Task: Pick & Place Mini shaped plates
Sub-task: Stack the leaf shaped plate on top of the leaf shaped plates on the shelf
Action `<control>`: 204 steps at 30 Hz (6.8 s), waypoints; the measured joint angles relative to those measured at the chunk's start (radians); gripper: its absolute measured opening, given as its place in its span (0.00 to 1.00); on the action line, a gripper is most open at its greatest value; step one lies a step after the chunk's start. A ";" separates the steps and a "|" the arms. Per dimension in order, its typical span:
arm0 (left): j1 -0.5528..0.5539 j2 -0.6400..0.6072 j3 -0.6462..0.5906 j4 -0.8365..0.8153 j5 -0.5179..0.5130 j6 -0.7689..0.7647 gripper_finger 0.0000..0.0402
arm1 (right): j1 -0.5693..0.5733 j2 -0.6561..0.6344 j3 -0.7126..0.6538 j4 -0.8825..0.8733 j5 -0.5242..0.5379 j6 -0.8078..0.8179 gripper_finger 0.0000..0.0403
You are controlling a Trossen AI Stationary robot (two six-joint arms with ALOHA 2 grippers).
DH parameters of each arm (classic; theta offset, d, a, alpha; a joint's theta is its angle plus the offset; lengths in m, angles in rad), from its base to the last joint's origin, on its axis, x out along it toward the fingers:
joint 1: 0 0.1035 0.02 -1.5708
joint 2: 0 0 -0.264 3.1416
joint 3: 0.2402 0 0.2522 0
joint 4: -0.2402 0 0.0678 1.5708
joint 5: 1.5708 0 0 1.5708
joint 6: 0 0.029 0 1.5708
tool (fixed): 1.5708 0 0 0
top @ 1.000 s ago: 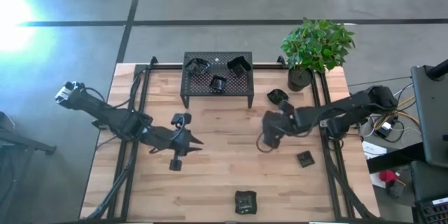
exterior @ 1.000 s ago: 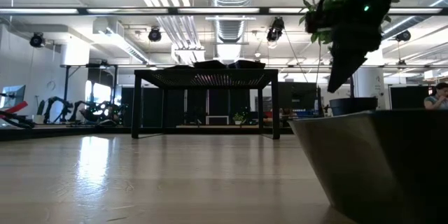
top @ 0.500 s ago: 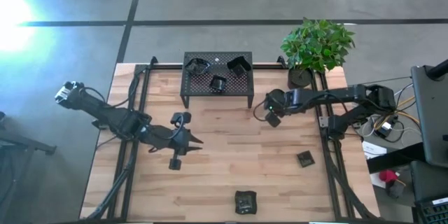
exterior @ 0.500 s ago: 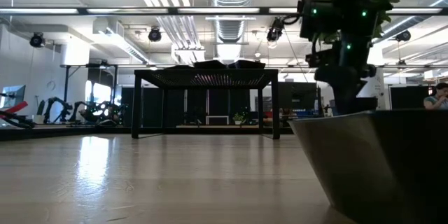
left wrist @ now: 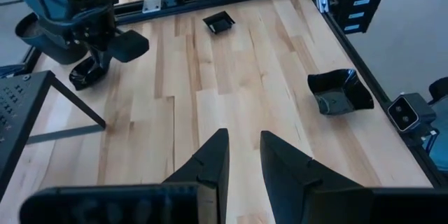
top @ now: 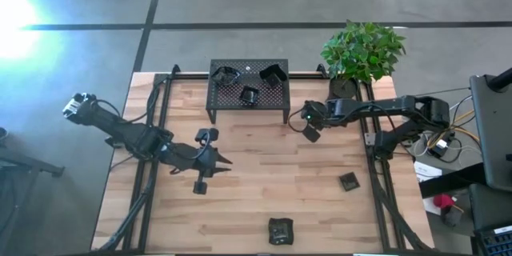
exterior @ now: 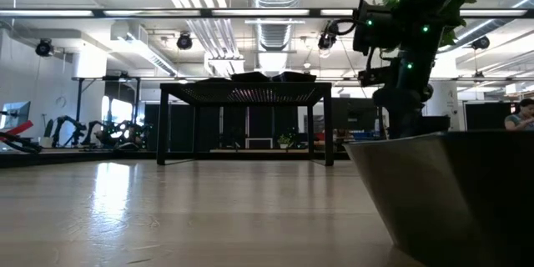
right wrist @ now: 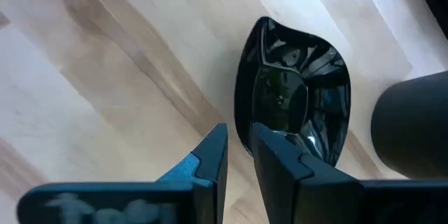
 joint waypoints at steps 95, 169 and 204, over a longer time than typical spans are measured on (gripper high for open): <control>0.001 -0.001 0.006 0.007 0.000 -0.015 0.19 | 0.537 0.043 0.134 -0.082 0.080 0.180 0.02; 0.001 -0.001 0.005 -0.009 0.001 -0.041 0.19 | 0.683 0.757 0.869 -0.063 0.046 -0.203 0.02; 0.001 0.002 -0.010 -0.072 0.001 -0.036 0.19 | 0.687 0.754 1.077 -0.321 0.046 -0.205 0.26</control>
